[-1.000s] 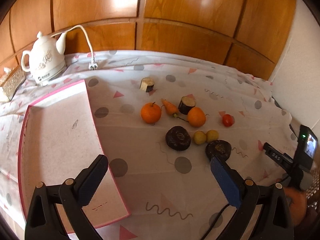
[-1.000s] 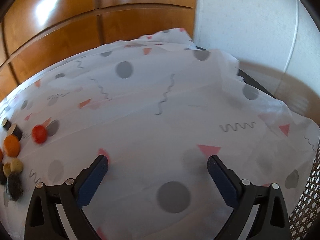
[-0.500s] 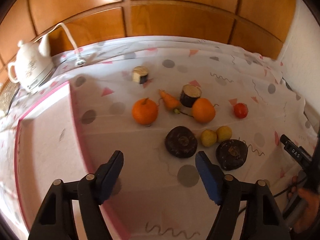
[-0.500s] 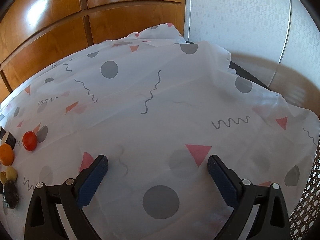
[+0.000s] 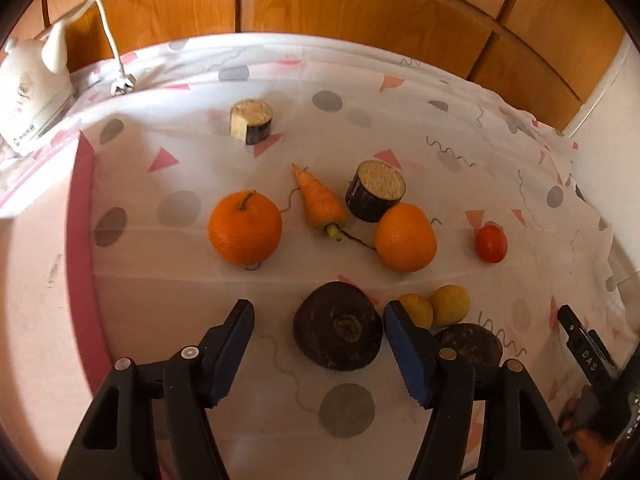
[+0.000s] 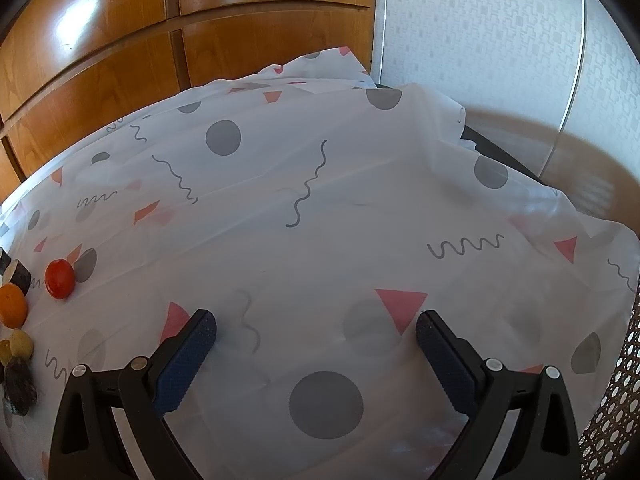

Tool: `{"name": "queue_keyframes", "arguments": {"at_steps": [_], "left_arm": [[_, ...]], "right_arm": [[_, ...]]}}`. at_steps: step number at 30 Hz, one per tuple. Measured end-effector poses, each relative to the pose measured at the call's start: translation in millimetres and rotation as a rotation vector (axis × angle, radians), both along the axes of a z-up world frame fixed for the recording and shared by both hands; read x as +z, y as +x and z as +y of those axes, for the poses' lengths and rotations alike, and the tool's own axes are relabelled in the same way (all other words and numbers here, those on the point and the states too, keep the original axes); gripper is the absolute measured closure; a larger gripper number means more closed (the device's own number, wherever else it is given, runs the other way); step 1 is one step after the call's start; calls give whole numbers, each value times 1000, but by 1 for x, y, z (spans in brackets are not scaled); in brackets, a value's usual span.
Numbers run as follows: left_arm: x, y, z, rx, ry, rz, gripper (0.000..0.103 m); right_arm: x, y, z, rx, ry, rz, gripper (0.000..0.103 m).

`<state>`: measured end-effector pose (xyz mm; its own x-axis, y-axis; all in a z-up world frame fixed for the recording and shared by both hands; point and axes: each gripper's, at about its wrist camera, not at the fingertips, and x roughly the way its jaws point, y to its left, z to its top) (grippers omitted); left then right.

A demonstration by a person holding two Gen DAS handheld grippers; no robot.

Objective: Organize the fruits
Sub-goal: 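Reach the left gripper to the dark brown round fruit and close on it, then carry the dark fruit into the pink tray and open the left gripper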

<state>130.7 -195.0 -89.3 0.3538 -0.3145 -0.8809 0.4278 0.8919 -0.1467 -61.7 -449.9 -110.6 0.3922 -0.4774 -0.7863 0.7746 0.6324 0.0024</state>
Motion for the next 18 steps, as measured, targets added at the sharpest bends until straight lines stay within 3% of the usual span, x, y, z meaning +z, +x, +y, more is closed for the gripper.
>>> {"name": "queue_keyframes", "arguments": {"at_steps": [2,3,4,7,12,18], "left_arm": [[-1,-3,-2,-22,0,-22,44],[0,-4,-2,-37,-16,-22,55],[0,-5,-1,-49,-22,-22,58],[4,-9,5,-52,-44,-11,58],[27,-21,33,-36,-88,-59,58],[54,-20,102,132,-158,-110,58]], "right_arm": [[0,0,0,0,0,0,0],[0,0,0,-1,0,0,0],[0,0,0,-1,0,0,0],[0,-1,0,0,0,1,0],[0,0,0,-1,0,0,0],[0,-1,0,-1,0,0,0]]}}
